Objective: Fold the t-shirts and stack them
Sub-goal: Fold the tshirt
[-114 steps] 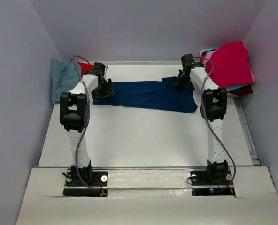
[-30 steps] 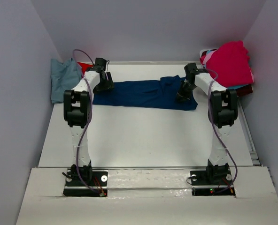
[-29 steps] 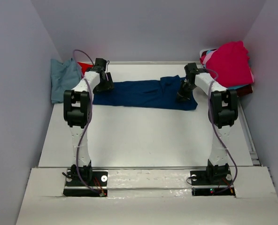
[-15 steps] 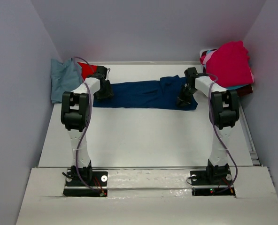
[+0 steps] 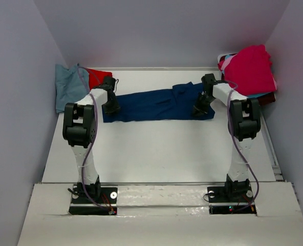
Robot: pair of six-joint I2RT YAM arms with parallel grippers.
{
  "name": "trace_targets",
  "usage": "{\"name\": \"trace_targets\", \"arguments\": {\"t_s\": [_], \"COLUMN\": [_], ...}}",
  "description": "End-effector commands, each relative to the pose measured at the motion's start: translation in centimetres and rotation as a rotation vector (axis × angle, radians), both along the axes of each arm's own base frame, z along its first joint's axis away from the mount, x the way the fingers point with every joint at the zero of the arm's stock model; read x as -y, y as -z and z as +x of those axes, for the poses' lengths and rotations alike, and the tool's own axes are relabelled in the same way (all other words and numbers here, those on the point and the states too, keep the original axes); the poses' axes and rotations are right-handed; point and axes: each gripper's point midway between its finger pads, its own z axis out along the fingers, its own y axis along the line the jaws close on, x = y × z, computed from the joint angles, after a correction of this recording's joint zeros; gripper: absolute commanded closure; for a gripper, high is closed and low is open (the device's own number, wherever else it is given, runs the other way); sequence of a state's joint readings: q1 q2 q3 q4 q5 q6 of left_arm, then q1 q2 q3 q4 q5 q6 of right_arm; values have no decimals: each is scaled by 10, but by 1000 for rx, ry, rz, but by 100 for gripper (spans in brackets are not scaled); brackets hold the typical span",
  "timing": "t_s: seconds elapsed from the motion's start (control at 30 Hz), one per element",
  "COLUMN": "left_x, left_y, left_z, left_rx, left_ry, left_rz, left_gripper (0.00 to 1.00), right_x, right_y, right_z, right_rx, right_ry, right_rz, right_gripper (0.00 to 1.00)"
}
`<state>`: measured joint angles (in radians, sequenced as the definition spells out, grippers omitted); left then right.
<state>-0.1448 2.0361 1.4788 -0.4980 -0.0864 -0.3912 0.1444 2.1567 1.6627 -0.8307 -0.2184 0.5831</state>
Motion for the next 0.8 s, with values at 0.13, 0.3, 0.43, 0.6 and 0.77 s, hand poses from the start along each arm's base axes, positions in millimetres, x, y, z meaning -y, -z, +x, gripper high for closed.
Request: {"name": "trace_targets", "arguments": {"t_s": [0.13, 0.3, 0.43, 0.6, 0.77], "left_x": [3, 10, 29, 59, 77], "left_y": [-11, -10, -8, -17, -22], "left_z": [-47, -70, -91, -128, -160], "left_rx": [-77, -110, -154, -192, -225], "left_ry": [-7, 11, 60, 146, 197], "left_rz": [-37, -70, -107, -141, -168], "left_gripper": [71, 78, 84, 88, 88], "right_x": [7, 12, 14, 17, 12], "right_y": [-12, -12, -28, -28, -15], "right_z": [39, 61, 88, 112, 114], "right_rx": [40, 40, 99, 125, 119], "right_ry": [52, 51, 56, 60, 41], "right_rz": [-64, -109, -107, -80, -53], "right_gripper": [76, 76, 76, 75, 74]}}
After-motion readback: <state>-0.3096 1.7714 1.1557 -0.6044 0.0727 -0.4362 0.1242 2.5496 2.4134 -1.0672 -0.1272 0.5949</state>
